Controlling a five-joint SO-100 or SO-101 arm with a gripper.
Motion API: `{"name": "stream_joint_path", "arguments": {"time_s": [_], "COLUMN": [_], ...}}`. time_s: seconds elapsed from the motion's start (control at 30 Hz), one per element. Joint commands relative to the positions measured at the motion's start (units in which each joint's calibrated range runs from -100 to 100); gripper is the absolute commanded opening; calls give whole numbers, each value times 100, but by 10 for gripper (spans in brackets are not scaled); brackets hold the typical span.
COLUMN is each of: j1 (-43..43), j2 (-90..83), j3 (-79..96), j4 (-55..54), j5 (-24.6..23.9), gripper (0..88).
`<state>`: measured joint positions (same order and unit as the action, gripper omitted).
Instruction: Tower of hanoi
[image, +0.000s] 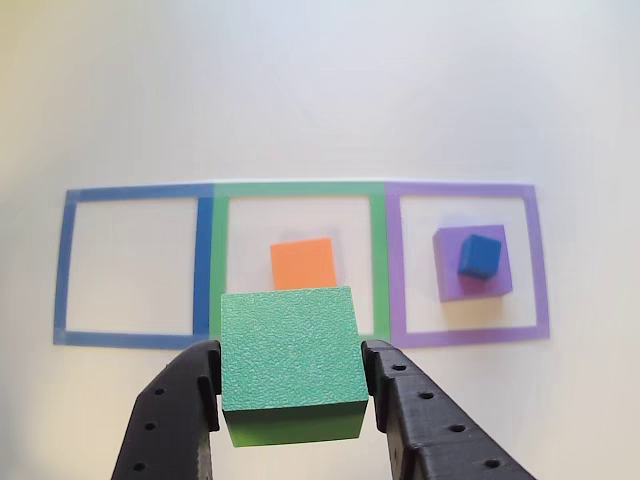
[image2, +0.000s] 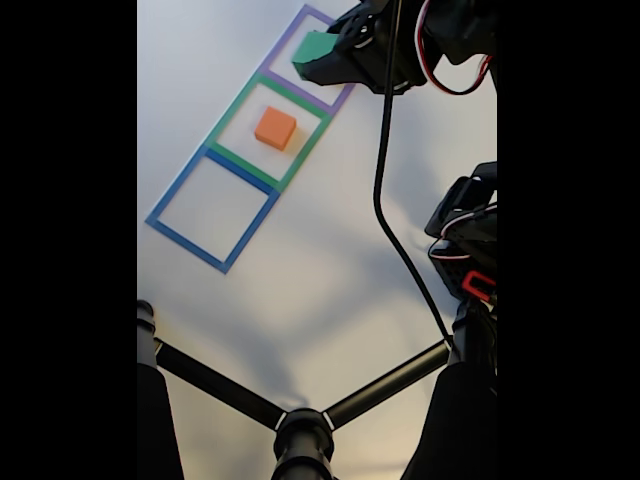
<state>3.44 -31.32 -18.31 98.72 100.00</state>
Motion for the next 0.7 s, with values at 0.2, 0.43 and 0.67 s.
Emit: {"name": "stream_joint_path", "arguments": {"time_s": [0.2, 0.43, 0.67], "j1": [620, 536, 338], "j2": [-1892, -2045, -1187], "j3": [3862, 6425, 7670], "j4": [-2106, -4931, -7489], "j5": [0, 0, 0], "gripper": [49, 50, 50]}}
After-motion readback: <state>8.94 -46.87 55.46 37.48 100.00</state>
